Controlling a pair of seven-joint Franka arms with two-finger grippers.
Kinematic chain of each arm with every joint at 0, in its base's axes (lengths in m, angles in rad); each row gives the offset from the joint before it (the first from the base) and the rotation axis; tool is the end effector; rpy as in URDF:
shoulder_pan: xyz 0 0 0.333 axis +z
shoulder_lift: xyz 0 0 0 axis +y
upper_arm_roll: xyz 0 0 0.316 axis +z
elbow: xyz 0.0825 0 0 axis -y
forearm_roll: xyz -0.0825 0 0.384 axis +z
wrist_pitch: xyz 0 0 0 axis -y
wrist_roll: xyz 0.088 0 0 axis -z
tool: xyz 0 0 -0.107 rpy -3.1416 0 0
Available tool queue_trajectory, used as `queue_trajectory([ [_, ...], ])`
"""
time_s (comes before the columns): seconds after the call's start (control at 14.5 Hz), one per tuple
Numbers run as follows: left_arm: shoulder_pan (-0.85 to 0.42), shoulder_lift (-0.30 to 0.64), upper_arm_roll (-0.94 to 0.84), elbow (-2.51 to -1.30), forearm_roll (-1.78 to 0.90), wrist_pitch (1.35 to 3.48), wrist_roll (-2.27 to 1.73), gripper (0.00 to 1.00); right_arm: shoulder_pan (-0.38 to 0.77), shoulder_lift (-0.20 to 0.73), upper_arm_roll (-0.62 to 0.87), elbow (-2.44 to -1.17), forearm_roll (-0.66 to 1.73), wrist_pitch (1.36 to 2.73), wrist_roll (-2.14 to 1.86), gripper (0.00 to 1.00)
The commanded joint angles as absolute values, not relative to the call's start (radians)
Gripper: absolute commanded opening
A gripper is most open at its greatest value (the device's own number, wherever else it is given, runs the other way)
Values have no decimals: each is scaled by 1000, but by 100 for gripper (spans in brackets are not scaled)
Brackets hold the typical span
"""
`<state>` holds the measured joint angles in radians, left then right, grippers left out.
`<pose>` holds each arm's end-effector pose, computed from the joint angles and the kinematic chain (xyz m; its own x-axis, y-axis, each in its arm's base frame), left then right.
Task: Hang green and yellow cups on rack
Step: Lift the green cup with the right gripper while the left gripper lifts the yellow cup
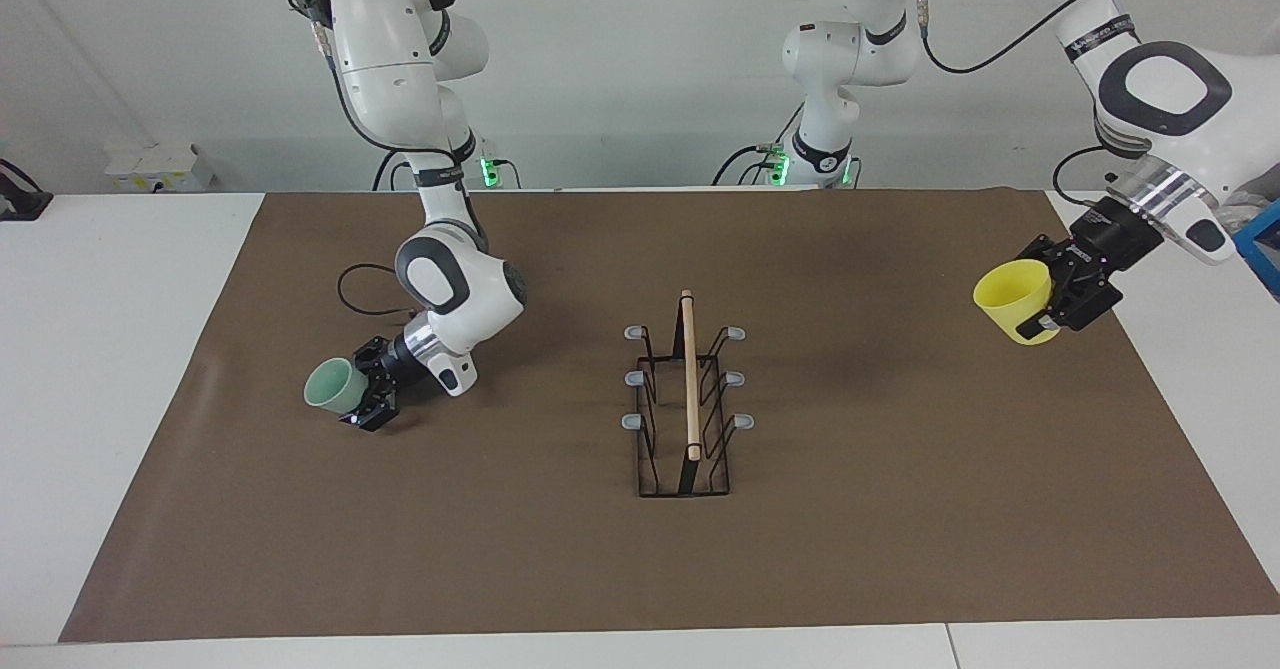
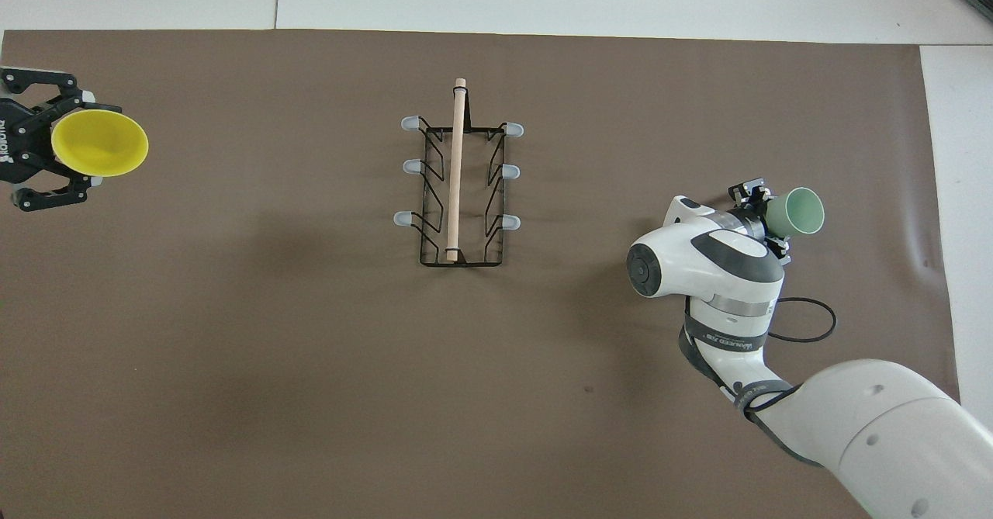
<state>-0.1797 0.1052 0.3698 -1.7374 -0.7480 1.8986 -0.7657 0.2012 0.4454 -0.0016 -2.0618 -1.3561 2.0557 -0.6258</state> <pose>0.6050 0.0569 0.5341 0.4418 0.7797 -0.4437 0.8639 -0.2364 0.4448 0.5702 0.0619 0.2126 -0.0696 0.4892 -0.8694 0.9534 0.2891 0.0864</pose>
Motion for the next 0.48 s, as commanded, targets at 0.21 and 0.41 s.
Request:
queue_trajectory([
  [0.21,-186,0,195,-1779,-458,1957,-781,0,195,425,5,-2077,-1393,2053,-615,8],
  [0.41,-184,-31,114,-1813,-396,2019,-769,0,198,416,6,-2051,-1336,2032,-624,8],
])
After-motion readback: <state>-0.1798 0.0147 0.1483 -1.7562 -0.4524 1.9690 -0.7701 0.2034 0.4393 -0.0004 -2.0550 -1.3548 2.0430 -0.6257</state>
